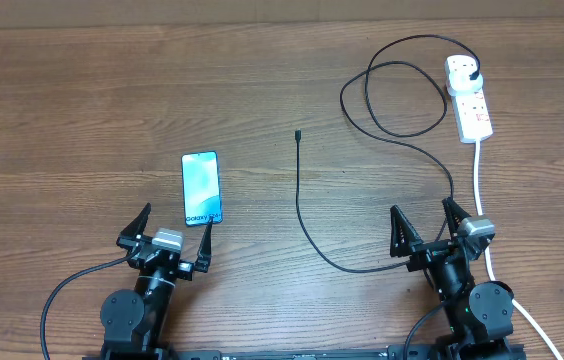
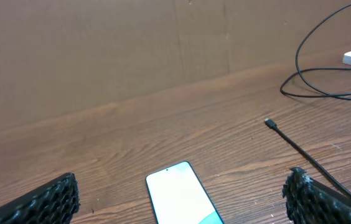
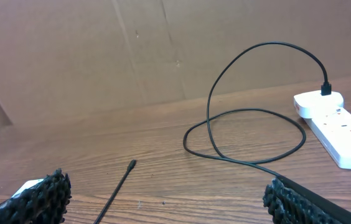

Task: Plug charger to phone and switch on socket

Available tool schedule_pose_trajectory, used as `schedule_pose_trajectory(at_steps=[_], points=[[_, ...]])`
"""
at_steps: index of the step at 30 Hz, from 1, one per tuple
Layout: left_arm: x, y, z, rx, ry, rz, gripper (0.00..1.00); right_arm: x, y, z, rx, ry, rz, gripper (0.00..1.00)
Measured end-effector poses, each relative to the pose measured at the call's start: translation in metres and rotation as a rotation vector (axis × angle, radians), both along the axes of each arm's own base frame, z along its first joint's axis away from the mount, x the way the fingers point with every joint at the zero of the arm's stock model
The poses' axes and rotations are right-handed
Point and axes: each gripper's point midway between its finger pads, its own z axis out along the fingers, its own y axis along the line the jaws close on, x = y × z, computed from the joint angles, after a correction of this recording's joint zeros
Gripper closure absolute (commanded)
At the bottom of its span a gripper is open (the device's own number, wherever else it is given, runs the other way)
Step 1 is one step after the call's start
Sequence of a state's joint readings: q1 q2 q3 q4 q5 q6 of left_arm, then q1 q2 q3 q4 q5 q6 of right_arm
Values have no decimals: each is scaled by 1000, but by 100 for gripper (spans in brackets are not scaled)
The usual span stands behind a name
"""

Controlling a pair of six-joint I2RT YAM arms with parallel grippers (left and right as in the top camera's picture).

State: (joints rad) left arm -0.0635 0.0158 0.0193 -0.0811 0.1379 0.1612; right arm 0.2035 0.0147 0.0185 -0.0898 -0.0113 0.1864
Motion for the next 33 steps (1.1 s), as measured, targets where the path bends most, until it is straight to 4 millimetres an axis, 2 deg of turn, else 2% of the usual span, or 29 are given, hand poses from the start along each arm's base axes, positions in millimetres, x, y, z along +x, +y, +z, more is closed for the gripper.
schedule_pose_trajectory(at_steps=[30,33], points=[[1,4,0,16,-2,21,0,0,0,0,0,-1,-1,0],[1,4,4,22,-23,21,0,0,0,1,1,-3,0,0]])
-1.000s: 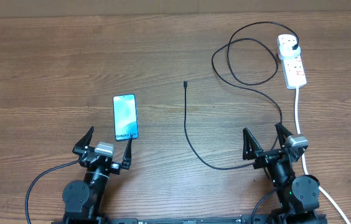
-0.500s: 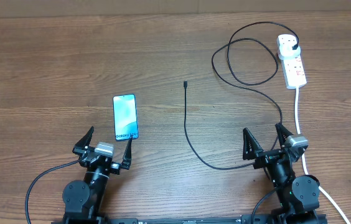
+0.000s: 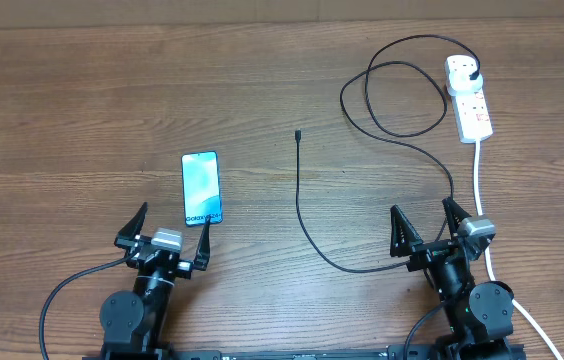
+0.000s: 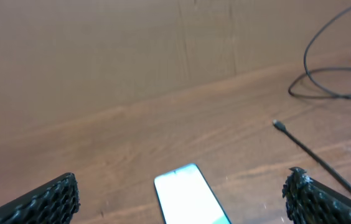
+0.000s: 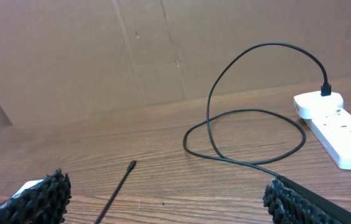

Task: Plug charger to phone and switch on socket

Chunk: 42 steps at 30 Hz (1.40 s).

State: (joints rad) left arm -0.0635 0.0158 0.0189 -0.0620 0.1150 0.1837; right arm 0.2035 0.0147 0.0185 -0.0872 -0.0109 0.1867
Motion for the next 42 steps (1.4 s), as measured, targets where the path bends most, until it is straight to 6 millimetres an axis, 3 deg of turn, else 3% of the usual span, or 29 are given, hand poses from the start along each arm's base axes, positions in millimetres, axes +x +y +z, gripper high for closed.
schedule_pose_trajectory(at_steps=[7,18,22,27,32,42], points=[[0,0,9,2,-39,0,0,0,0,0,-22,-5,0,0],[0,0,8,-37,-26,1,0,0,-3,1,-33,-8,-15,0],[-1,0,9,-58,-6,1,0,-1,-3,11,-35,-4,-17,0],[-7,0,33,-73,-21,1,0,-2,-4,36,-33,-8,-18,0],[-6,0,51,-74,-3,2,0,4,-2,46,-44,38,-17,0],[21,-5,82,-66,199,-12,0,23,2,60,-91,257,-13,0]])
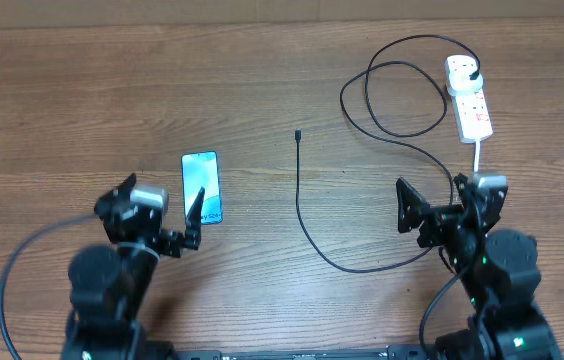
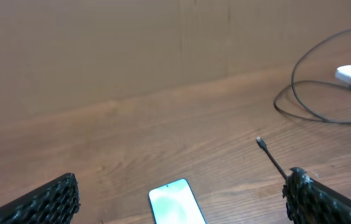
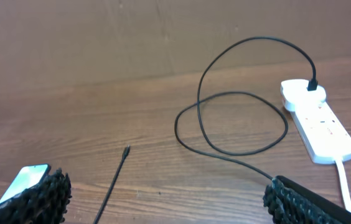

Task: Plug charger to phone and switch on socket
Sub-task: 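Raise both arms and move the left gripper above the phone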

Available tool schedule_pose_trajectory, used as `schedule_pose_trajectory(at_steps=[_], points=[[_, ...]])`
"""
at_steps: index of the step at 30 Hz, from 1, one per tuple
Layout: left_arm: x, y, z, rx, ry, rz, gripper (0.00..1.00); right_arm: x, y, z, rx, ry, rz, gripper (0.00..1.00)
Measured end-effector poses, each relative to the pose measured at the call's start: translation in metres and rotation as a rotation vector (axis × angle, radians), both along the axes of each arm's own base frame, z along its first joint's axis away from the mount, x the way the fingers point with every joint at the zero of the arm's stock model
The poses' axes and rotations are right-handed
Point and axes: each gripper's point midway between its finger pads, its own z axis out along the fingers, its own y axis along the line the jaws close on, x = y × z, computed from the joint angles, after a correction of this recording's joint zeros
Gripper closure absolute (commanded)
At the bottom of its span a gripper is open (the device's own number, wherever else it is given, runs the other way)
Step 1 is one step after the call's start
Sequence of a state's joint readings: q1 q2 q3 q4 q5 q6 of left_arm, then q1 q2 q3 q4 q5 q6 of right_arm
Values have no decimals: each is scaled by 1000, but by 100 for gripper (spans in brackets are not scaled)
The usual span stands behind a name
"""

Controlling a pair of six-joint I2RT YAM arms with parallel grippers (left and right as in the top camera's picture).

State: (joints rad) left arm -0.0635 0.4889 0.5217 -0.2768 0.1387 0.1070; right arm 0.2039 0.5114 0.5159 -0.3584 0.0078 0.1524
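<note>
A phone lies screen up on the wooden table, left of centre; the left wrist view shows it as well. The black charger cable's free tip lies mid-table, apart from the phone. The cable loops right to a plug in the white power strip. My left gripper hangs open just short of the phone, one finger overlapping the phone's near end in the overhead view. My right gripper is open above the cable's right stretch, holding nothing.
The white lead of the power strip runs toward the near edge past my right arm. A brown cardboard wall backs the table. Bare wood lies between the phone and the cable tip.
Both arms have lifted off their rest pose and stand further from the near edge. The left gripper is closer to the phone, the right closer to the power strip. Both stay open.
At first both grippers rested open at the near edge, with phone, cable and strip lying untouched. A moment later the left wrist view had shifted slightly while the right had not. Now both arms are raised and further in; nothing on the table has moved.
</note>
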Motion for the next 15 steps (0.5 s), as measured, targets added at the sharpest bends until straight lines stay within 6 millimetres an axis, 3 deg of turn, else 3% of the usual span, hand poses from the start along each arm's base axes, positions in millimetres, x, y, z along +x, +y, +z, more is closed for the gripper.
schedule_pose_trajectory(at_steps=[6,15], points=[[26,-5,15,6,210,-20,0,13,3,6,-26,131,3,0],[49,-9,27,9,630,-19,0,28,13,-10,-59,395,38,0]])
